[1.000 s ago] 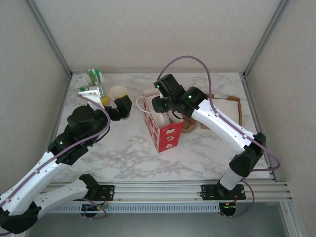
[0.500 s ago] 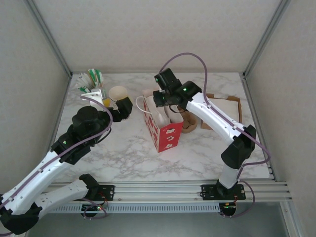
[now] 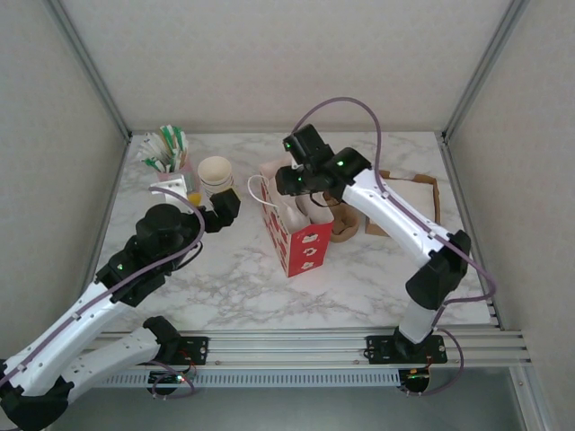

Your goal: Pack the takeout coffee

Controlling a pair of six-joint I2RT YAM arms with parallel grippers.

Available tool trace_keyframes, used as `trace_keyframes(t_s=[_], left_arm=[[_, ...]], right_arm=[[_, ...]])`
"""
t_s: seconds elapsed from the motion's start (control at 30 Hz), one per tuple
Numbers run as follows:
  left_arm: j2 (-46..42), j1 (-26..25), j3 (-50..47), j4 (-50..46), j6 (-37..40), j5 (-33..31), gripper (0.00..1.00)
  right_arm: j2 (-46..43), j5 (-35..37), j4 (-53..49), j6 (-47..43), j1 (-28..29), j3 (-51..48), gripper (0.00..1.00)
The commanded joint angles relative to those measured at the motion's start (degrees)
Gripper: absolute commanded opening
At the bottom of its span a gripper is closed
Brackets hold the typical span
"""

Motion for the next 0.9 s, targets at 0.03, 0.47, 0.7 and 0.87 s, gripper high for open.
trace_keyframes(t_s=[0.03, 0.47, 0.7, 0.87], left_arm=[[-1.33, 0.62, -3.63, -0.1, -4.29, 1.7, 1.0], [6.63, 0.71, -10.8, 7.01, -11.49, 8.96, 0.98], [12.32, 1.82, -9.32, 7.54, -10.5, 9.65, 0.97], [15.54, 3.84, -8.02, 8.14, -10.39, 11.57, 0.96]], right_arm=[[-7.51, 0.55, -1.55, 0.11, 0.18, 0.4, 0.49], [-28.27, 6.96, -3.69, 4.16, -8.68, -15.93, 0.59], [-36.54, -3.47, -0.4, 5.27, -21.64, -30.93, 0.58], [-34.26, -9.83, 4.64, 5.25, -23.03, -38.04, 0.54]])
